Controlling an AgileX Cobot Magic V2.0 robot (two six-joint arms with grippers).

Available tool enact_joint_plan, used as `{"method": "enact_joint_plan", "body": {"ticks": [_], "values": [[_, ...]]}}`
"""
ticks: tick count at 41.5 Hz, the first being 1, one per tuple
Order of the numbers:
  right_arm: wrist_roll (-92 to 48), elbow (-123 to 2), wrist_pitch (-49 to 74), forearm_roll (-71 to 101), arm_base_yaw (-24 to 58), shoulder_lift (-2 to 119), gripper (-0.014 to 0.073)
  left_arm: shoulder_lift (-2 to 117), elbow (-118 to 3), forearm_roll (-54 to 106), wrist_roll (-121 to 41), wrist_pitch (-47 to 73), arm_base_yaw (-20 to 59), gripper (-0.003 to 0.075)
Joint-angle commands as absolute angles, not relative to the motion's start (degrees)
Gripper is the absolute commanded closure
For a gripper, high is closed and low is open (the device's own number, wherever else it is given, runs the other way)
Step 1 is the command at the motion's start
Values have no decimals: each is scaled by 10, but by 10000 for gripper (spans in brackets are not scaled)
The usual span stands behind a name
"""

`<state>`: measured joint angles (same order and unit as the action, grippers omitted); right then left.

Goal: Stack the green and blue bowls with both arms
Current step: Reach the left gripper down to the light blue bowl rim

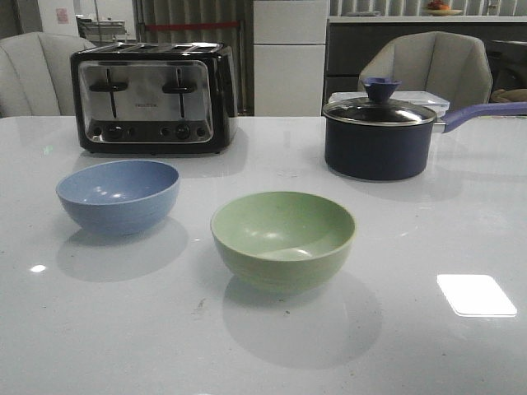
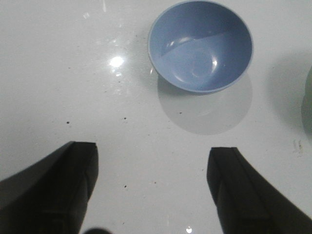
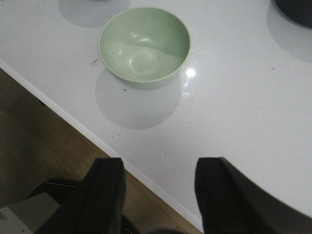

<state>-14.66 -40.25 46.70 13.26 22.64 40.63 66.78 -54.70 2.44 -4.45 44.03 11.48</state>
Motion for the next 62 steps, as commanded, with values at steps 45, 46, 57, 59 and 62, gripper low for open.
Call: {"method": "enact_joint_plan", "body": {"ticks": [45,46,57,59,62], "values": [[-151,-417,435,136,227,403,148,1107,-842,36,-41,388,111,477],[-151,-417,435,136,227,403,148,1107,-842,36,-41,388,111,493],[-151,-417,435,136,227,403,148,1107,-842,36,-41,401,111,627],[-151,-417,435,136,227,403,148,1106,-842,36,-41,405,111,627],[-151,-417,435,136,227,403,148,1096,-842,46,-41,415,111,627]]}}
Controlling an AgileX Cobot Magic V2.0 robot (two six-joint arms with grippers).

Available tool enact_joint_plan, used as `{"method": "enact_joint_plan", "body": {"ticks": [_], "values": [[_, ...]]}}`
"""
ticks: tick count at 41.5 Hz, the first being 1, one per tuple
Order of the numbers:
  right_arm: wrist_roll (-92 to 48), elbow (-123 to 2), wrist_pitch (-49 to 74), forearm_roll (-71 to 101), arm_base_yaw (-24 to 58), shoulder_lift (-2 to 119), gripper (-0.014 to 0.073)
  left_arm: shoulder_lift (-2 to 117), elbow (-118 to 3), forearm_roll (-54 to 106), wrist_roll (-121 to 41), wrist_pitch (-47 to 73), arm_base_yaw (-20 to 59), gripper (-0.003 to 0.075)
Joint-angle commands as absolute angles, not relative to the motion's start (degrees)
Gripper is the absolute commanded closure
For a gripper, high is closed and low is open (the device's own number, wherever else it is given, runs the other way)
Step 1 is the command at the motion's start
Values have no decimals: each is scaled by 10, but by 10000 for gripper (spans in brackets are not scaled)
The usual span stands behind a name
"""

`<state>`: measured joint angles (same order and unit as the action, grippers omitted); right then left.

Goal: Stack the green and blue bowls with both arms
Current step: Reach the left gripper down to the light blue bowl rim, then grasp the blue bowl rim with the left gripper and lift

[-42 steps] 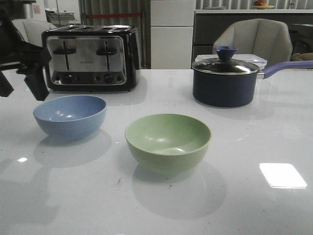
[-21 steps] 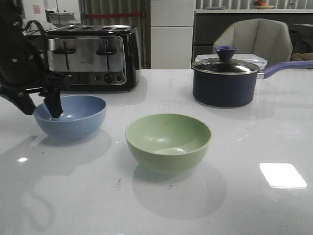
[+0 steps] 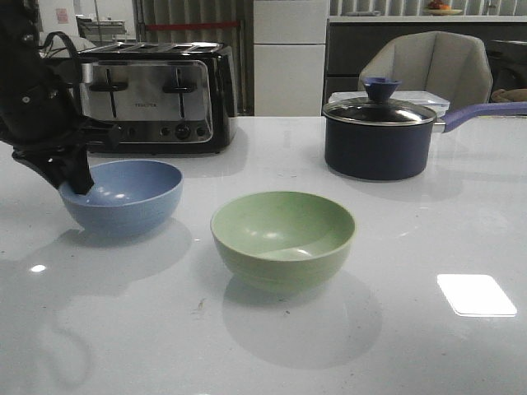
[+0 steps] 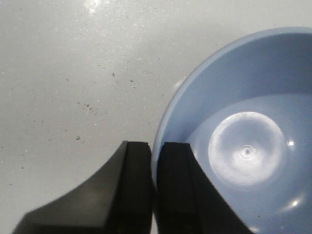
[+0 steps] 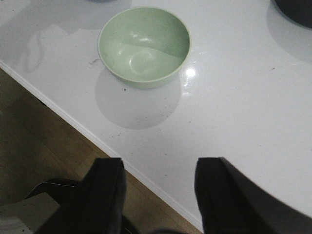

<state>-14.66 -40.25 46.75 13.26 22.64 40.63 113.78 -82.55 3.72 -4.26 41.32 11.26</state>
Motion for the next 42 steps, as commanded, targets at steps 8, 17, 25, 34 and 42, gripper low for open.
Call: {"method": "enact_joint_plan", "body": {"ticks": [8,17,25,34,42], "values": [[-151,-417,435,136,227,403,148,1043,-855,62,-45,457,127,627],[-151,-417,435,136,227,403,148,988,-905,64,-57,528,174,627],[-151,-417,435,136,227,403,148,978,-948,73,-57,561,237,627],[-151,-417,435,136,227,403,148,985,-949,91,-57,530,311,627],[-151,-417,435,136,227,403,148,1013,-949,93,-57,518,341,627]]}}
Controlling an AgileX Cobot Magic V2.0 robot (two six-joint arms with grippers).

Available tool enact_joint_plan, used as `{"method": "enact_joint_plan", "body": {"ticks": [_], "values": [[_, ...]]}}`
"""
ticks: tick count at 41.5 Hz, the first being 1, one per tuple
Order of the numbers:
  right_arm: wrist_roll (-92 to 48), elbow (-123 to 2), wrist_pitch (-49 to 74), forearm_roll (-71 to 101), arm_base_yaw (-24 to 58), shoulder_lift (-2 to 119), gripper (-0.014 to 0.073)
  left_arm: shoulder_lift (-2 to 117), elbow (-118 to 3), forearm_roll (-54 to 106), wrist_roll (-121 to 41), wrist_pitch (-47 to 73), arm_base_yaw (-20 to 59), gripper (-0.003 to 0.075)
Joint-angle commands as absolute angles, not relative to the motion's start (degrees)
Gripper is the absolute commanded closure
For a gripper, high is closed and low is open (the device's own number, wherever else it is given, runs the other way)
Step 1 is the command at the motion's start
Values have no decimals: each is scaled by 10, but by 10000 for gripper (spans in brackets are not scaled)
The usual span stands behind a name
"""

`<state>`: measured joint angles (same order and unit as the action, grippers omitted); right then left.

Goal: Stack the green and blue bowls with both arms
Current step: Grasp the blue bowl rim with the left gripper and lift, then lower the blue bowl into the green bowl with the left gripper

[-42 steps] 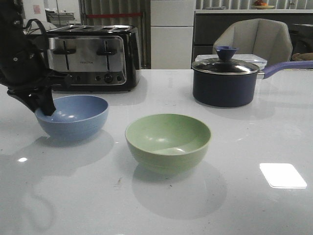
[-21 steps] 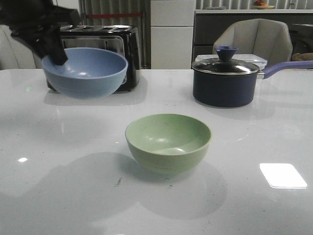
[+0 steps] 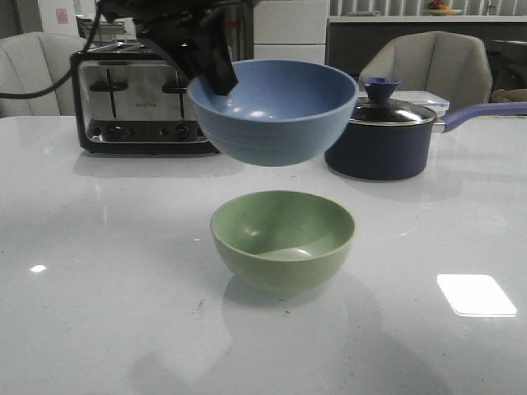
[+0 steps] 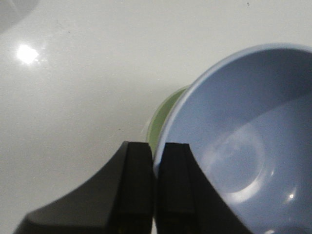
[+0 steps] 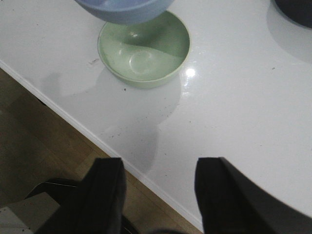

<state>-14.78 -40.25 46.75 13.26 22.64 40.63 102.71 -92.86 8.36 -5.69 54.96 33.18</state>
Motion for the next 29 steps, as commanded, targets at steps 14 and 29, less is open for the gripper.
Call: {"method": "enact_joint_plan", "body": {"ticks": [14,29], "values": [[-151,-417,435,136,227,403,148,1094,-949,100,-57,514,344,627],[-151,-417,435,136,227,403,148,1125,-949,115,-57,506,344,442]]}}
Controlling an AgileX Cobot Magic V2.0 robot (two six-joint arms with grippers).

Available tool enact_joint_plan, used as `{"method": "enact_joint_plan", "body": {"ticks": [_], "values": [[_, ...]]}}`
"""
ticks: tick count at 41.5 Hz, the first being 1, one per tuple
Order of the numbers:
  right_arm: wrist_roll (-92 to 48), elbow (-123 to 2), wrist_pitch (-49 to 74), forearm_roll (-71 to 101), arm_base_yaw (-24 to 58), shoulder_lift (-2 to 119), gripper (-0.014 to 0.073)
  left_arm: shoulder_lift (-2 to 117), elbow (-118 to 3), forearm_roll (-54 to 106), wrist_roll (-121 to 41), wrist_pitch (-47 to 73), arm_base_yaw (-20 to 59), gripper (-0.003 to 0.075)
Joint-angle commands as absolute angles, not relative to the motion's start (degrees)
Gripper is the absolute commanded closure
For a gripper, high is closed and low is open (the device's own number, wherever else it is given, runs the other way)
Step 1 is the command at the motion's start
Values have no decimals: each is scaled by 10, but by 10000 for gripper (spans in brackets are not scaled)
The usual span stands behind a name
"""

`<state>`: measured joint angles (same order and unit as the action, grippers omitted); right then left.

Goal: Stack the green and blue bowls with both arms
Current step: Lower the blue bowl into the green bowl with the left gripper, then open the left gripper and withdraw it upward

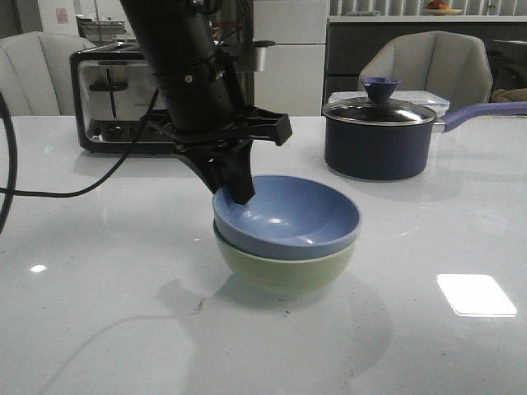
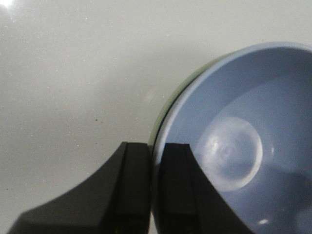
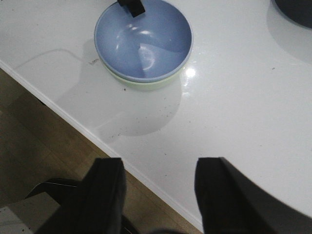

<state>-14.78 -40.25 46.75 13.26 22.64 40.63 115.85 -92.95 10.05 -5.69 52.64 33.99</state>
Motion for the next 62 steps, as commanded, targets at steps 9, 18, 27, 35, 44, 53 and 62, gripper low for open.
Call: {"method": "enact_joint_plan", "body": {"ticks": [9,18,27,35,44,53,62], "values": [[-151,-417,435,136,227,403,148,1104,-950,105,-57,511,344,297],[-151,-417,435,136,227,403,148,1020,-932,81,-57,556,344,297],[-151,-417,435,136,227,403,148,896,-843,78,-57,524,344,297],[-151,-417,435,136,227,403,148,780,-739,76,-57,509,344,297],[-151,-417,435,136,227,403,148,644,-614,76,-57,472,344,297],[-151,-417,434,117,226,403,148,506,-510,51,-57,449,344,297],[-124,-417,440,87,199,403,148,400,-440,22,-56,440,344,297]]}}
